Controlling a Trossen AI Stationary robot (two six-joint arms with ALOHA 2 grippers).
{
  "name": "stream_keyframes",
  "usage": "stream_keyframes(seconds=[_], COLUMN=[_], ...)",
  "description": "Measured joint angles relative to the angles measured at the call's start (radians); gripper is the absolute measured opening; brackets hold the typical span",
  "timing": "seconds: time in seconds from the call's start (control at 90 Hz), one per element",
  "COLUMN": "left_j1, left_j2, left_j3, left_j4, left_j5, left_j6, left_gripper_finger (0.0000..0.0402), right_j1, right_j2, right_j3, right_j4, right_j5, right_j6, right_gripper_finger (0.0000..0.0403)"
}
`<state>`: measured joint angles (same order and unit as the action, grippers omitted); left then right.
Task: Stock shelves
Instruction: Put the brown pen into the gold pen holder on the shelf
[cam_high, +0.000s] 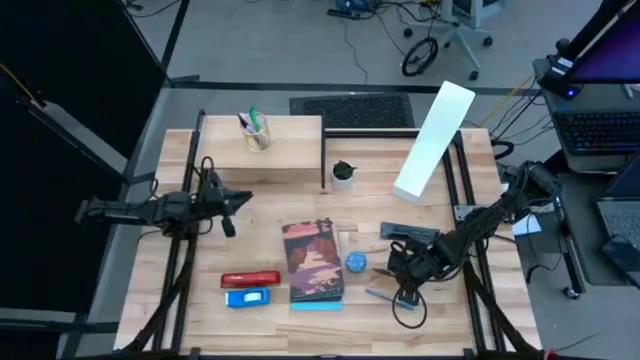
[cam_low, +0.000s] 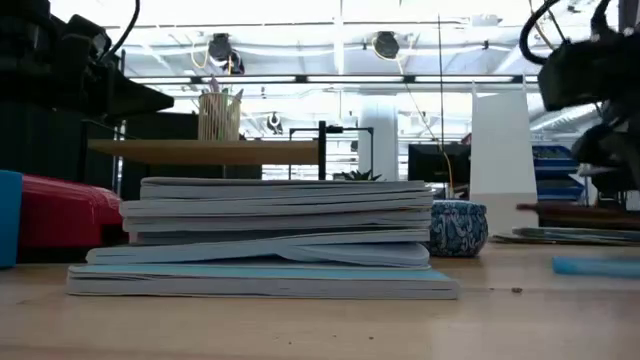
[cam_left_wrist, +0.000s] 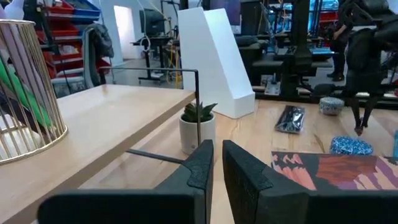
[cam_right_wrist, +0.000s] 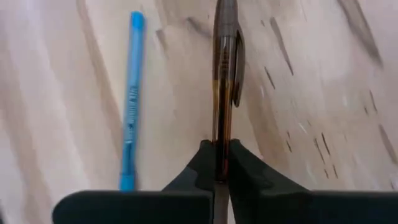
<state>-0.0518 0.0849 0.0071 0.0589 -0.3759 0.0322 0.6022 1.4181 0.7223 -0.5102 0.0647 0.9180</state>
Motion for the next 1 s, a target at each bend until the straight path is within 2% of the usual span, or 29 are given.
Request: stream_keyframes(seconds=[0.2, 0.456, 0.711, 1.0], left_j1=[0.000, 0.000, 0.000, 0.000], left_j2=[0.000, 0.000, 0.000, 0.000], left_j3=[0.000, 0.000, 0.000, 0.000], left_j4=[0.015, 0.046, 0.050, 0.062], left_j5=[0.000, 0.000, 0.000, -0.004], left_j6=[0.000, 0.001, 0.001, 0.001], left_gripper_finger=[0.0022, 0.0022, 0.0022, 0.0022], right_j1=[-0.026, -0.177, -0.362, -0.605], right_j2=[-0.081, -0.192, -0.213, -0.201], right_j3=[0.001, 0.003, 0.005, 0.006], right_j4=[-0.001, 0.066, 0.357, 0.655], right_j5=[0.027, 0.114, 0.119, 0.120], right_j6=[-0.025, -0.167, -0.422, -0.597], right_gripper_finger=[0.0000, 0.0000, 0.0000, 0.0000])
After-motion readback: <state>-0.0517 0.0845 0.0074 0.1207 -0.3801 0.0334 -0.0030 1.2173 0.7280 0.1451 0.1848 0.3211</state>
